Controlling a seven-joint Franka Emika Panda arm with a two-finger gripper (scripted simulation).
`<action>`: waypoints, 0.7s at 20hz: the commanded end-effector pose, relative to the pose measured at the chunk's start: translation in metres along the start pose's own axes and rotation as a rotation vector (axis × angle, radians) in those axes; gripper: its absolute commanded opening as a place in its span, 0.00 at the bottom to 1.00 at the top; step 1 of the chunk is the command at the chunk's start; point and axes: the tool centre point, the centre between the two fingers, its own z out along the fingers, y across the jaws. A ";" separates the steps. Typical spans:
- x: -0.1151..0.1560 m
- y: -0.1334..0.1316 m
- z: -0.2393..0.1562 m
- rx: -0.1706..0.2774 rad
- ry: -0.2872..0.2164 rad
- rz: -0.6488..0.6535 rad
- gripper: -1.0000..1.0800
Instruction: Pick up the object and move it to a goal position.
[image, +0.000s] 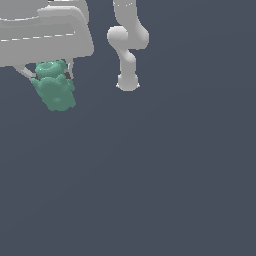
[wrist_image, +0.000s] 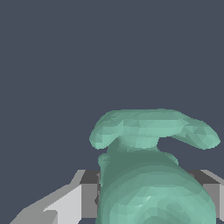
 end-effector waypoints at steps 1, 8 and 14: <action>-0.002 0.003 -0.017 0.000 -0.001 -0.001 0.00; -0.006 0.011 -0.050 0.000 -0.001 -0.001 0.00; -0.007 0.014 -0.064 0.000 -0.001 -0.001 0.00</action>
